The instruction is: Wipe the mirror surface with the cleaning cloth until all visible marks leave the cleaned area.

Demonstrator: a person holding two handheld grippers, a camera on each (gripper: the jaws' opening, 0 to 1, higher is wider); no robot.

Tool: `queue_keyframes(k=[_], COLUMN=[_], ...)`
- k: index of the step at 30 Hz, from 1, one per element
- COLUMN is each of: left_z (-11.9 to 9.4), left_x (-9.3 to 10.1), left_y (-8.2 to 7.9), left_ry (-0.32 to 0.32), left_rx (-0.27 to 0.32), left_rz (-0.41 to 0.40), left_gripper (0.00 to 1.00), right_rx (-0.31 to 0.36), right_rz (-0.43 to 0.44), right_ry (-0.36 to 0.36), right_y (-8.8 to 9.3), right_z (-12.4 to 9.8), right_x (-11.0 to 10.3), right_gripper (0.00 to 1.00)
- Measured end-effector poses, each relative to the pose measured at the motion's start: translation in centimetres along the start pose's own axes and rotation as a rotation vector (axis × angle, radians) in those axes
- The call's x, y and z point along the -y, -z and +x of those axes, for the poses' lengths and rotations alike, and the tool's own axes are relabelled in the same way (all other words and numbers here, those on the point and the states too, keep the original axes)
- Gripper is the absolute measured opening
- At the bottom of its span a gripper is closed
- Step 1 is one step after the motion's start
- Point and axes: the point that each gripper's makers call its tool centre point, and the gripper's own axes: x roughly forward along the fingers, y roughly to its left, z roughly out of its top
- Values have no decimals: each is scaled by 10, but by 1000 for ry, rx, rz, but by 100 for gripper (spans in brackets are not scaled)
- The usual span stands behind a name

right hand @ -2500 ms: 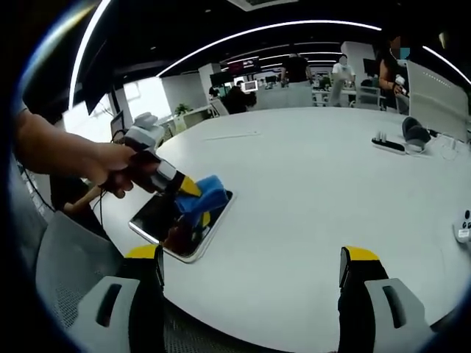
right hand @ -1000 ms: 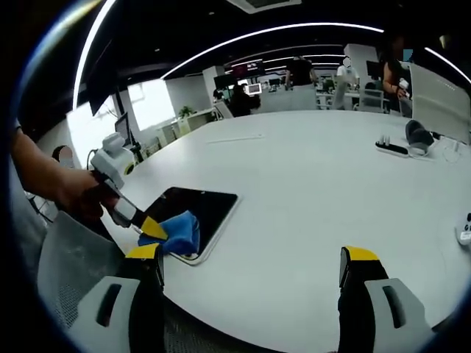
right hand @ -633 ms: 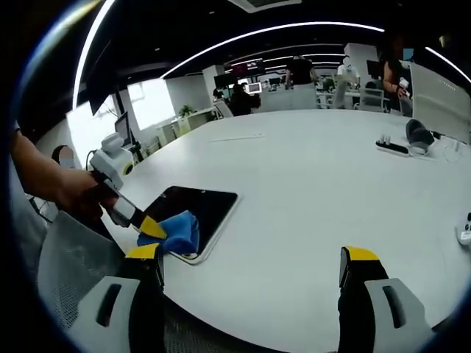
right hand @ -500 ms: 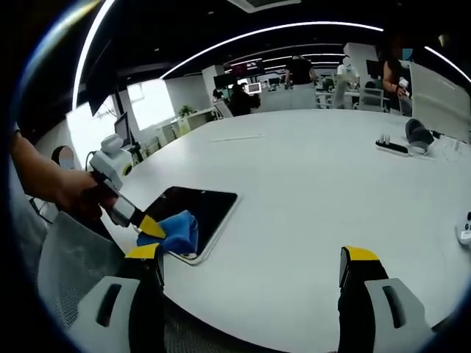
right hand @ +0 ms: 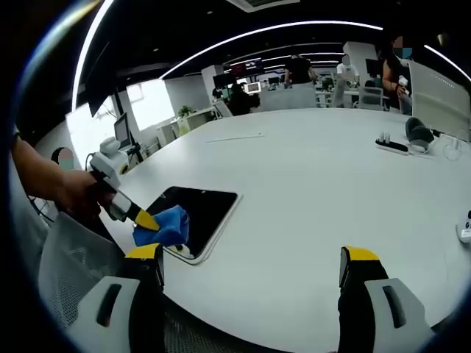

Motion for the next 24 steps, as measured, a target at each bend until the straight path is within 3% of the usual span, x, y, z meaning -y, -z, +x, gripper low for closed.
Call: queue_keyframes(k=[24], left_z=[-5], left_x=[-13], left_y=[-3], left_ry=[-7], left_rx=[-4], left_rz=[-27], left_gripper=[3], right_rx=[-20], right_rz=[-1], right_ry=[-2], right_y=[3], right_z=[2], right_x=[0], right_gripper=[99])
